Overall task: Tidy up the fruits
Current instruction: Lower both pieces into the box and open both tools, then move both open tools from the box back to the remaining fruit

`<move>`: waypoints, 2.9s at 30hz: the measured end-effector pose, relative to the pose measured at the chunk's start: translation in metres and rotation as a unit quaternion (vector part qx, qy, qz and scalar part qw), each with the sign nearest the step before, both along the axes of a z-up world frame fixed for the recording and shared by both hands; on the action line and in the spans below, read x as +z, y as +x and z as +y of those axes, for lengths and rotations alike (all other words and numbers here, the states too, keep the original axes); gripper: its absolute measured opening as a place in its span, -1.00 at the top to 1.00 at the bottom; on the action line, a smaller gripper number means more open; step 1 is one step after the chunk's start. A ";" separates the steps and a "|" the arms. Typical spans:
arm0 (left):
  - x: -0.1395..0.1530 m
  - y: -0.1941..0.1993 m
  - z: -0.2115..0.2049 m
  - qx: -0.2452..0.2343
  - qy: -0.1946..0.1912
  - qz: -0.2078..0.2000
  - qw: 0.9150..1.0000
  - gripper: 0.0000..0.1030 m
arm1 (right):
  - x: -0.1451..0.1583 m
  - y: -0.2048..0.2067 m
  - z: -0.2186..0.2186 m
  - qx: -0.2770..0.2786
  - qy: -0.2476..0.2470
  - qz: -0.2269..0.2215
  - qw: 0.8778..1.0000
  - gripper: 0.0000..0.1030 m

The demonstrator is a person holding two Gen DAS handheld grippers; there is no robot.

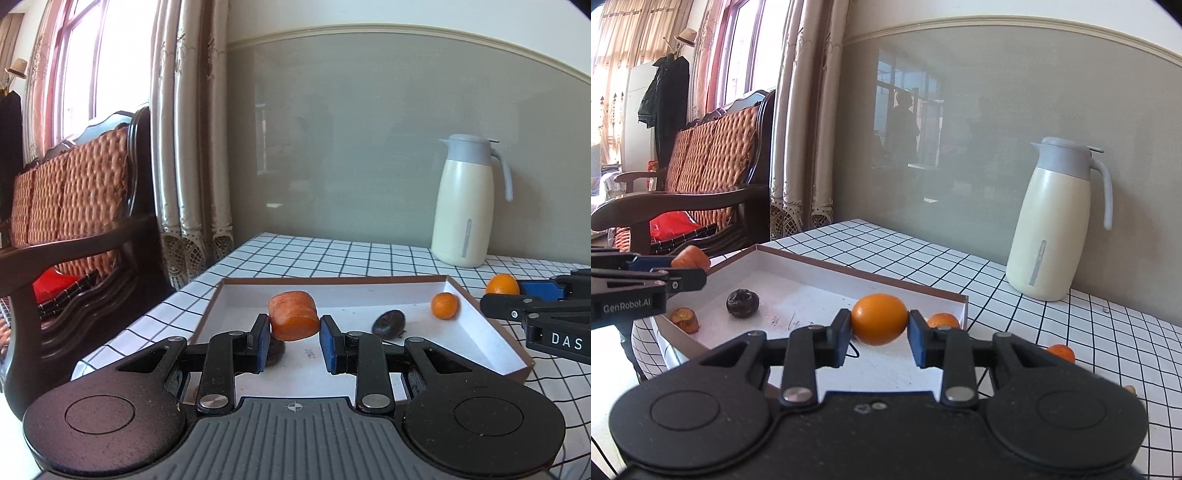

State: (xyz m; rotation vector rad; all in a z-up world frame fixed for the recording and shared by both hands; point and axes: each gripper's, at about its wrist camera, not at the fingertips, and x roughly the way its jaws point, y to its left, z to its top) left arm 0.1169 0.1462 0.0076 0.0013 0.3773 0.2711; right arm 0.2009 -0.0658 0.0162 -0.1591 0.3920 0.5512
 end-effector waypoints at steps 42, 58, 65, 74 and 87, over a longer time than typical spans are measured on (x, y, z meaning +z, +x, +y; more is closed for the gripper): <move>-0.023 0.104 0.064 0.048 -0.024 0.040 0.998 0.32 | -0.012 0.105 0.037 -0.031 0.000 0.010 0.999 -0.86; 0.001 0.054 0.024 0.039 -0.001 -0.036 0.999 -1.00 | -0.002 0.072 0.003 -0.063 0.015 -0.023 0.998 -0.88; 0.000 0.037 -0.019 -0.005 0.011 -0.030 0.999 -1.00 | -0.001 0.047 -0.039 -0.093 0.014 -0.014 0.995 -0.88; 0.002 0.039 -0.073 -0.060 0.037 -0.031 0.997 -1.00 | -0.010 0.033 -0.095 -0.145 -0.025 -0.011 0.989 -0.88; -0.008 0.066 -0.125 -0.121 0.037 -0.015 0.992 -1.00 | -0.062 0.067 -0.163 -0.238 -0.088 0.071 0.965 -0.56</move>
